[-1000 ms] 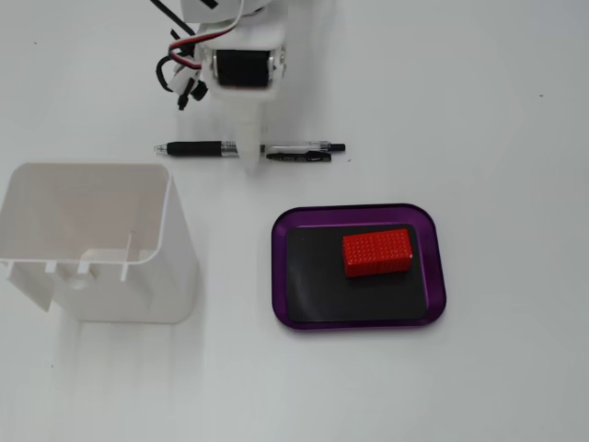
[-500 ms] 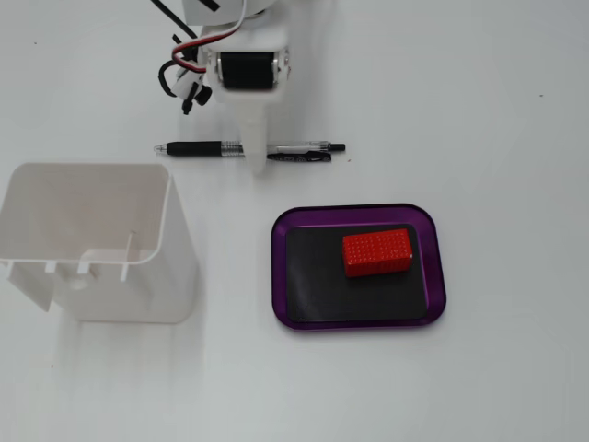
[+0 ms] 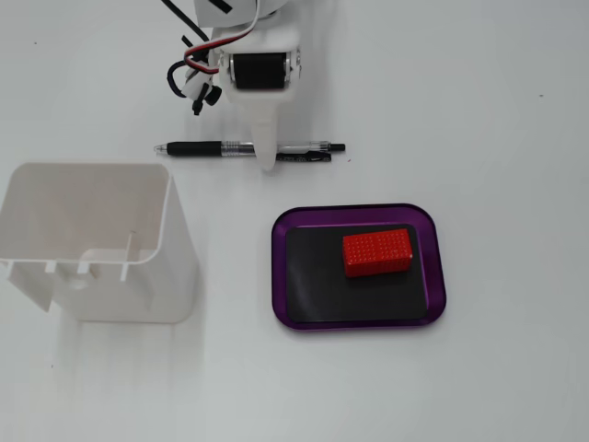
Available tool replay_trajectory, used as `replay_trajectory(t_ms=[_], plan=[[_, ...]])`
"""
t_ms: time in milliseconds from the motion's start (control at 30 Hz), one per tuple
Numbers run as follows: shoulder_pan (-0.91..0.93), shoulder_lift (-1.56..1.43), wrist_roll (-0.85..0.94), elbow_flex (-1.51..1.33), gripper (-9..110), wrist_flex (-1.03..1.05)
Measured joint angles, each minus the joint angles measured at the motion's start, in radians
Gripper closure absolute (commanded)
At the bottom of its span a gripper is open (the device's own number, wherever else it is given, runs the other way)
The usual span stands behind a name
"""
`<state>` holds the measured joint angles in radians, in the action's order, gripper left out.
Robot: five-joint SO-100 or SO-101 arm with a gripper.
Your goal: Pick up the pen and put it in the pen holder.
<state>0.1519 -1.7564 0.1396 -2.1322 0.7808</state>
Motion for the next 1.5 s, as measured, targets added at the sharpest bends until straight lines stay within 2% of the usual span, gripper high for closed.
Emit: replay_trajectory(t_ms=[233, 433, 767, 1000, 1233, 1500], plan=[[0.003, -0.002, 0.015, -0.048, 98, -0.055], [0.003, -0.002, 0.043, -0.048, 102, -0.057], [0.002, -0.003, 0.084, -0.048, 102, -0.057], [0.009, -0.003, 0.084, -0.048, 94, -0.057], [0.098, -0.003, 0.084, -0.048, 94, -0.057], [0.101, -0.005, 0.084, -0.066, 94, -0.063]])
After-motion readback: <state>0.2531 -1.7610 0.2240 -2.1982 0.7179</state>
